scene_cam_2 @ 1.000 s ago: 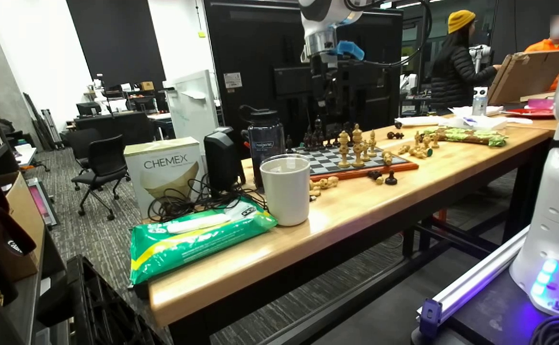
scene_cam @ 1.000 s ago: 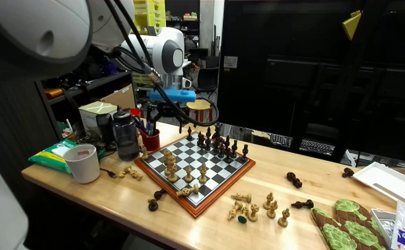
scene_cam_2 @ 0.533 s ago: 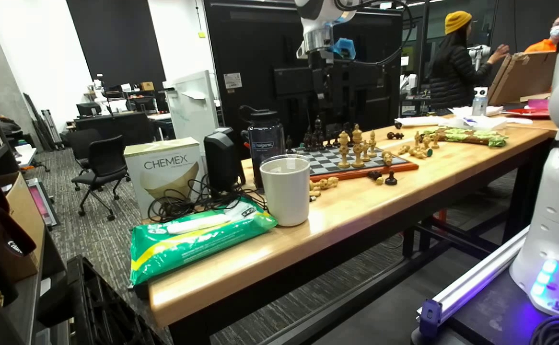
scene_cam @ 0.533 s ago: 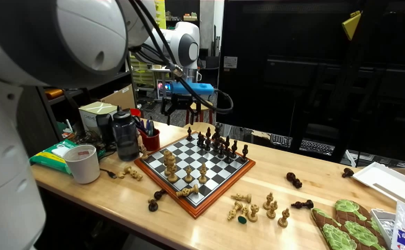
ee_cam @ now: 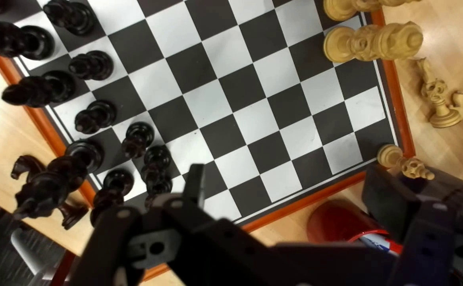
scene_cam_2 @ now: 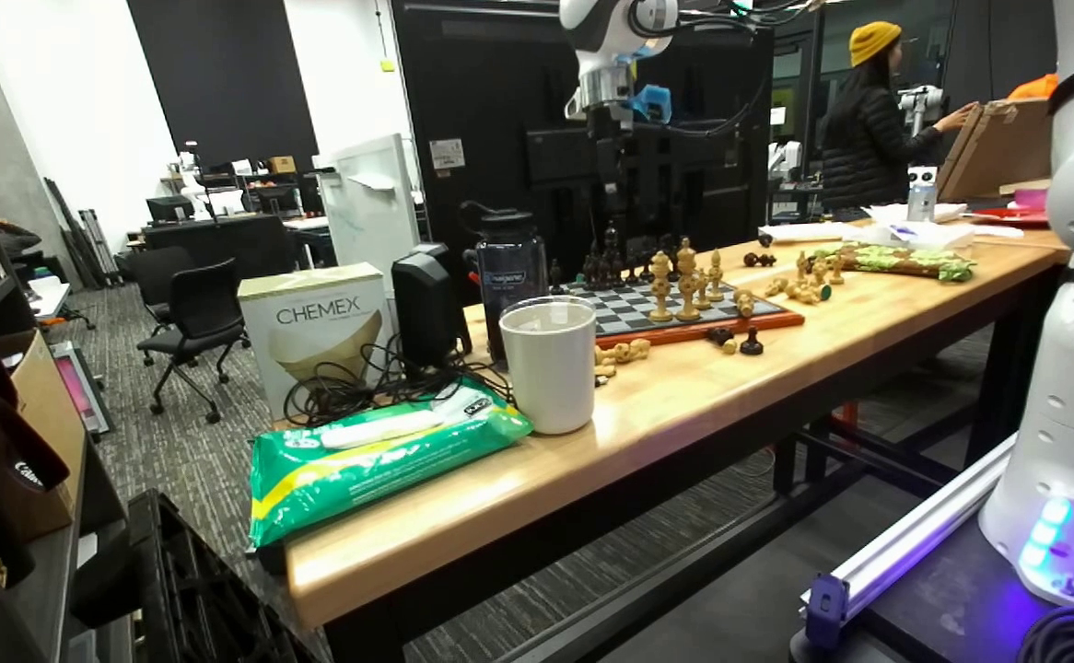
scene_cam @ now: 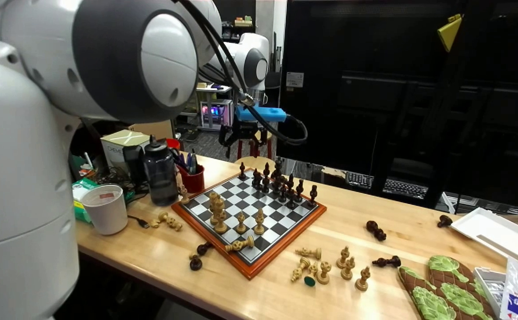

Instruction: Put the dark brown chess piece on the board

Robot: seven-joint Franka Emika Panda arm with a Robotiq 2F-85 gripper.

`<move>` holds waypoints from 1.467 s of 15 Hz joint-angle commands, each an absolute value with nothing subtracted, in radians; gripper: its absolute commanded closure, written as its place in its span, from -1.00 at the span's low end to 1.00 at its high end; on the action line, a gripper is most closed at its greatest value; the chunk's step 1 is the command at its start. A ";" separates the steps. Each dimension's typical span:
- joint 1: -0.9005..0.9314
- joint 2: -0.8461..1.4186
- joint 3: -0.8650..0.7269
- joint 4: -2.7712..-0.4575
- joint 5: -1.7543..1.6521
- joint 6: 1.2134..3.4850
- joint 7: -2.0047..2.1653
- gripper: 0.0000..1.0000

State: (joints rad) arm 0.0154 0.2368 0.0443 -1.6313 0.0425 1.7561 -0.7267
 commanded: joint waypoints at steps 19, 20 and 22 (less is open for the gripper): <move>-0.023 0.702 0.086 -0.958 0.016 1.519 -1.006 -1.00; -0.022 0.725 0.087 -0.927 0.014 1.521 -1.008 -1.00; -0.012 0.768 0.074 -0.876 0.008 1.531 -1.007 -1.00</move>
